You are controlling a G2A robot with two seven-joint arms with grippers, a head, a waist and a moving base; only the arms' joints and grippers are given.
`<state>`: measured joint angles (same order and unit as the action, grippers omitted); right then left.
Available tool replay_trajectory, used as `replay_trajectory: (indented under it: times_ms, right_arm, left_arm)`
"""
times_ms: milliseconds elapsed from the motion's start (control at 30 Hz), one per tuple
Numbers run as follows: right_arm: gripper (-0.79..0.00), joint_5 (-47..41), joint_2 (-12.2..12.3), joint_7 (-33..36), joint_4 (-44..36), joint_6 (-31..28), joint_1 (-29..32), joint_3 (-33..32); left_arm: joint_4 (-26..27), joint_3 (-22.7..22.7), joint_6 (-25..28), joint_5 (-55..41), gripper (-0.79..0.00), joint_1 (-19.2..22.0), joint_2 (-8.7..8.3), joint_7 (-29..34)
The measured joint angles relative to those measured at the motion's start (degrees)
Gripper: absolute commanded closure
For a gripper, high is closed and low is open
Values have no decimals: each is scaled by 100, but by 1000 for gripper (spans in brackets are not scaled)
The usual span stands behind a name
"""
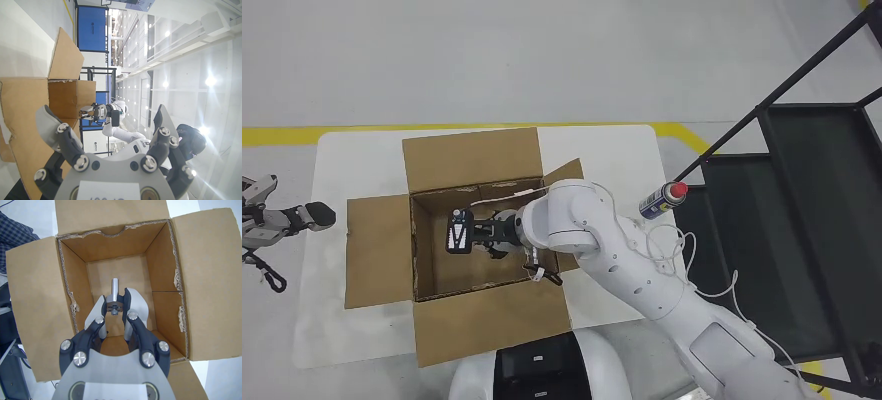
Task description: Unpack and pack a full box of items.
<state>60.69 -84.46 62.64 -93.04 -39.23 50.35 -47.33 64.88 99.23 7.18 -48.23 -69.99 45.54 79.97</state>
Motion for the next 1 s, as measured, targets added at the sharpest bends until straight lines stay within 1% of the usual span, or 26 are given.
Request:
replay_trajectory:
  times_ms: [733, 800, 867, 933, 1000]
  right_arm:
    - [0, -1, 1, -12, -13, 8, 8, -6]
    - [0, -8, 27, -233, -198, -25, 88, -79]
    - [0, -150, 103, -464, -529, -249, 248, -296]
    - [0, -314, 201, -395, -888, -460, 456, -575]
    - [0, -556, 344, -352, -1376, -624, 798, -950]
  left_arm:
    - [0, 0, 0, 0, -785, 0, 0, 0]
    - [0, 0, 0, 0, -785, 0, 0, 0]
    - [0, 0, 0, 0, -785, 0, 0, 0]
    - [0, 0, 0, 0, -785, 0, 0, 0]
    - [0, 0, 0, 0, -785, 0, 0, 0]
